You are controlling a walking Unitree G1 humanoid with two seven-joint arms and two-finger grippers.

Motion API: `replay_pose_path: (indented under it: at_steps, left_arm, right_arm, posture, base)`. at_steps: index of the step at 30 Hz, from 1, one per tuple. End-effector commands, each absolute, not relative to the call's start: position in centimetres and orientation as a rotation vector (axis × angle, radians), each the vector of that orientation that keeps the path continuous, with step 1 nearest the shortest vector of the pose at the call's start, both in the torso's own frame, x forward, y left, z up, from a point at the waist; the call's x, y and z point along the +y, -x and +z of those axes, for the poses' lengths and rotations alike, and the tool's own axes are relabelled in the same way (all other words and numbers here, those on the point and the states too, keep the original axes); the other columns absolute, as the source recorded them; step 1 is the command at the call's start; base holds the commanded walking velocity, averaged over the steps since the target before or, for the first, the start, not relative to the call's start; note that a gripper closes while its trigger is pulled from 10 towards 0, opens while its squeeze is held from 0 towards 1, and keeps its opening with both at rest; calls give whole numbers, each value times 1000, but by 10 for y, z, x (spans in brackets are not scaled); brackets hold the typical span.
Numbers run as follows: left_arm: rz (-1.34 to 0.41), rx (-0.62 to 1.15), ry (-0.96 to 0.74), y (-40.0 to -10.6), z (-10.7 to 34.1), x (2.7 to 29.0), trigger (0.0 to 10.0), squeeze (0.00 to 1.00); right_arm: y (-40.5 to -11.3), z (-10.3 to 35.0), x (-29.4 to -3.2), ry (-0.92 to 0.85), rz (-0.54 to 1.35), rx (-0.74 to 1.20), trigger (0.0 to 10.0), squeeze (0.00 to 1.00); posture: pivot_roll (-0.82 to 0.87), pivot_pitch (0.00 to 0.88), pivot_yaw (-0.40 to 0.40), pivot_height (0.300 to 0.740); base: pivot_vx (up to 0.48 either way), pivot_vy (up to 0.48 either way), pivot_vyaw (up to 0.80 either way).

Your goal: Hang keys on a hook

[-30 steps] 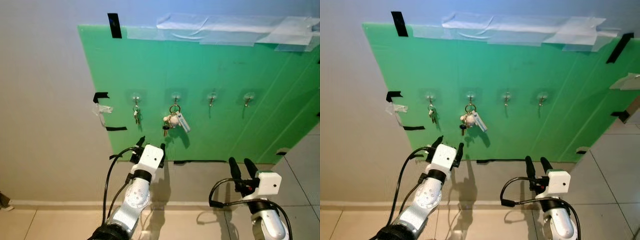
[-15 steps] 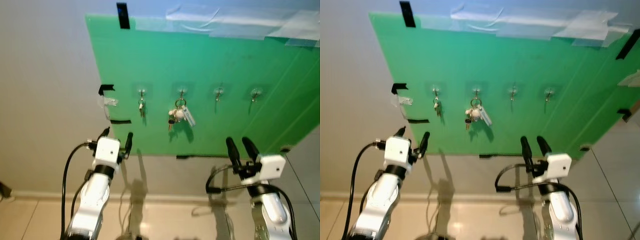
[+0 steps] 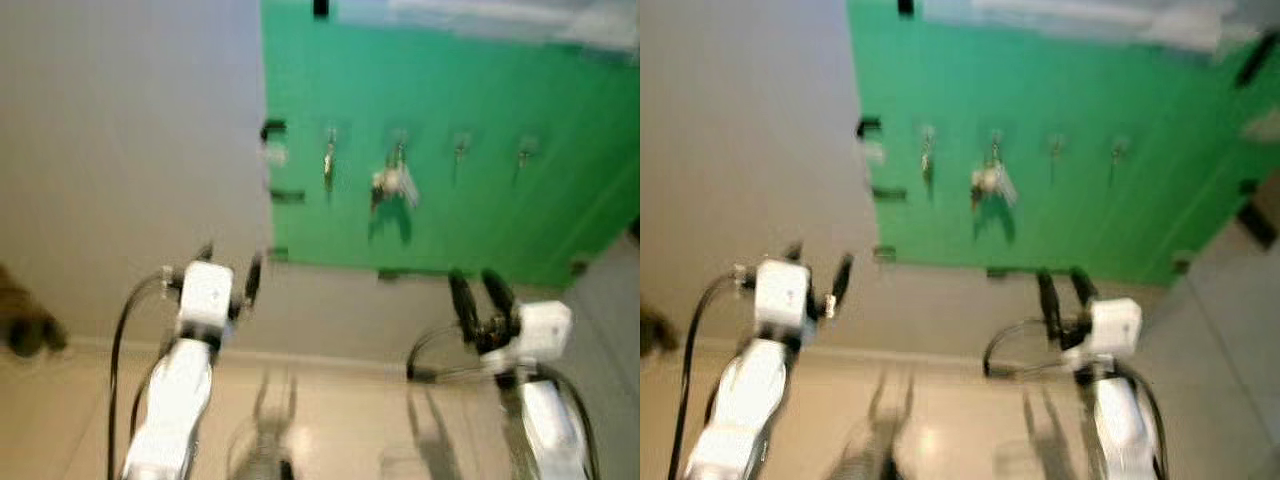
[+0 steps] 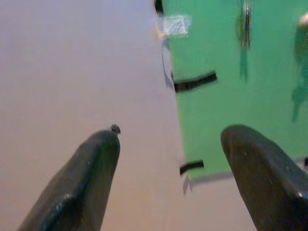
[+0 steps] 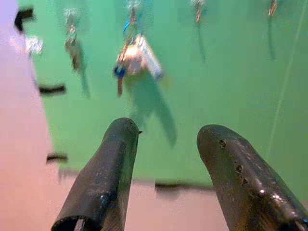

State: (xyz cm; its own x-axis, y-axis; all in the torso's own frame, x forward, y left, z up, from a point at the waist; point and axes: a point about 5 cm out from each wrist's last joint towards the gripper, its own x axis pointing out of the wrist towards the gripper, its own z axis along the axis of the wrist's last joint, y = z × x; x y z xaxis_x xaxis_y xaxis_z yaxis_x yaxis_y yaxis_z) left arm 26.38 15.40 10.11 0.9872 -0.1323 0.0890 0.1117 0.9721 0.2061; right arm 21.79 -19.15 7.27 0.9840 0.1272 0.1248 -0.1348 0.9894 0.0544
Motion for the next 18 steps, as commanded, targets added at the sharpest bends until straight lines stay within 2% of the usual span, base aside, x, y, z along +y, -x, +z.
replay_pose_path:
  at_steps: [1, 18]
  left_arm:
    - [-126, -91, -197, -264, 104, 156, 10000, 0]
    - [-141, -58, -204, -262, 99, 157, 10000, 0]
  right_arm:
    - [-219, 80, -190, -43, 138, -129, 10000, 0]
    - [-214, 82, -187, -41, 129, -92, 10000, 0]
  posture:
    - [-48, 0, 12, 740]
    - [-54, 0, 20, 740]
  base:
    - [-277, 0, 0]
    - [-281, 0, 0]
